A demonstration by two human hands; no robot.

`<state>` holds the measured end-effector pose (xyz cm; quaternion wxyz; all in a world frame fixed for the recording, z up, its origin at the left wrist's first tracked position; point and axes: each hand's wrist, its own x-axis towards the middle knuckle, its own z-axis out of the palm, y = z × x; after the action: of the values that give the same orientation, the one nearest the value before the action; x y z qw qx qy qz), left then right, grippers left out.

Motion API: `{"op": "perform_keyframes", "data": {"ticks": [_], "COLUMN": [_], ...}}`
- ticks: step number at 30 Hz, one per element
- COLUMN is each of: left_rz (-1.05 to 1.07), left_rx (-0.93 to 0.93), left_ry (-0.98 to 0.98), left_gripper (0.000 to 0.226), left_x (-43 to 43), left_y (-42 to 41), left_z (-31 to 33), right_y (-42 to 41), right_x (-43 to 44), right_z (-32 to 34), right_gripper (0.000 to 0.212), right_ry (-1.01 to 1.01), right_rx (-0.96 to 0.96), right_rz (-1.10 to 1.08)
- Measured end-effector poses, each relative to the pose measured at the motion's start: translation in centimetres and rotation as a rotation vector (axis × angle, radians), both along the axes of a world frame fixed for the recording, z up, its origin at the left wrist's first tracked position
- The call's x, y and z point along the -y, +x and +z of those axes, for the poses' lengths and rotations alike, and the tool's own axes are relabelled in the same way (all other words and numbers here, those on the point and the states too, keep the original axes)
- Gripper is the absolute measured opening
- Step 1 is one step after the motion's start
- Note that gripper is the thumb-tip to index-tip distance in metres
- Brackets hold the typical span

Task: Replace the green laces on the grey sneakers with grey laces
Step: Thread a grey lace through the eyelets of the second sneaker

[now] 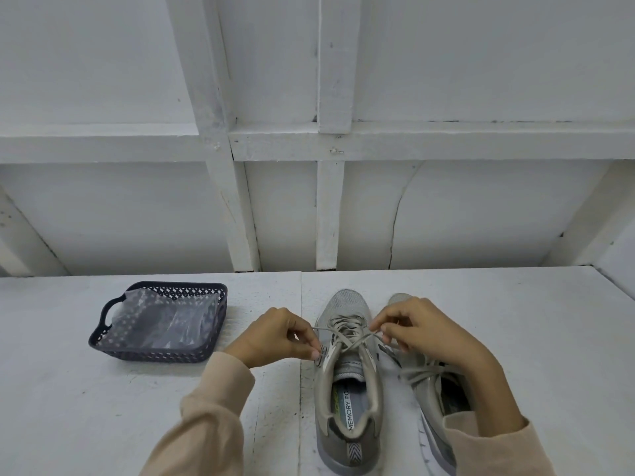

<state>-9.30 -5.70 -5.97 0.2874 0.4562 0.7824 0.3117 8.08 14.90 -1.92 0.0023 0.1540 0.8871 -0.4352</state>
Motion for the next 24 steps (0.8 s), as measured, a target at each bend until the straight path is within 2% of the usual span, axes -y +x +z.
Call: {"op": "perform_keyframes", "data": {"ticks": [6,14,24], "left_rz": [-0.011,-0.017,0.009], "left_rx": [0.017,0.052,0.077], "left_ry": [0.025,0.044,0.088], "left_gripper": [0.009,0.007,0.006], "left_x": [0.0,0.1,0.3], "left_y": [0.1,0.2,0.5], "left_z": [0.0,0.1,0.2], "right_y": [0.5,1.0,1.6], "right_x": [0.3,0.5,0.6], "right_z": [-0.7,-1.2,-1.0], "right_gripper": [0.009,0.014,0.007], "right_ry": [0.021,0.005,-0.063], "right_rx": [-0.007,0.036,0.026], "right_rz": [-0.001,0.023,0.026]}}
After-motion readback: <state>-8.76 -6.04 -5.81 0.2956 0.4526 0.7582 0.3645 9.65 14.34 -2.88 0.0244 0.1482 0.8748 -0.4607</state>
